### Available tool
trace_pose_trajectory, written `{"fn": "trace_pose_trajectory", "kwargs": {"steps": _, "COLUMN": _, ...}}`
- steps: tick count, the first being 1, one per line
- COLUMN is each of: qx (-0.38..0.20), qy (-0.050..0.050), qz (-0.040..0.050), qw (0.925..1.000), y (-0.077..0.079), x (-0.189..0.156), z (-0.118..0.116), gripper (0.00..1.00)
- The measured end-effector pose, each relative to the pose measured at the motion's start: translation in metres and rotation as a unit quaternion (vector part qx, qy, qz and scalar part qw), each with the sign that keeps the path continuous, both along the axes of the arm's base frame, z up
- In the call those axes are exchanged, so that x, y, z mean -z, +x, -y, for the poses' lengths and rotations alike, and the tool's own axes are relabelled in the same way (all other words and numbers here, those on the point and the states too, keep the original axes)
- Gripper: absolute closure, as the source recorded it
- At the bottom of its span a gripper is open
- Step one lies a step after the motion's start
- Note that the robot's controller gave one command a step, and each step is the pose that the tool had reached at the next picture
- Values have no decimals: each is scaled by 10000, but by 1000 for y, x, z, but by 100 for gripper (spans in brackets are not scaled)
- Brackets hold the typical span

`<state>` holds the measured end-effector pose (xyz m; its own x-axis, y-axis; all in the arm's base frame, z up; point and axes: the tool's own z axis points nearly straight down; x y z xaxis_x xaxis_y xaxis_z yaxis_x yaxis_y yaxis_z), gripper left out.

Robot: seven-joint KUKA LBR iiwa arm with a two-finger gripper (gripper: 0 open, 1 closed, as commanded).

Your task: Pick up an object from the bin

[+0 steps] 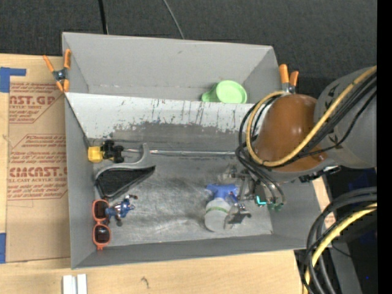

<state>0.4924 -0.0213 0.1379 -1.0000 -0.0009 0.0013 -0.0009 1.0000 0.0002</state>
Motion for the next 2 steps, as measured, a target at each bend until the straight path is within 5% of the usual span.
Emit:
{"fn": "trace_pose_trajectory", "kwargs": {"steps": 1, "qx": 1, "qy": -1, "qz": 6, "qw": 10000, "y": 0, "x": 0, "z": 0, "gripper": 0}}
{"fn": "trace_pose_trajectory", "kwargs": {"steps": 2, "qx": -3012, "qy": -40, "qz": 69, "qw": 9535, "y": 31, "x": 59, "z": 10, "gripper": 100}}
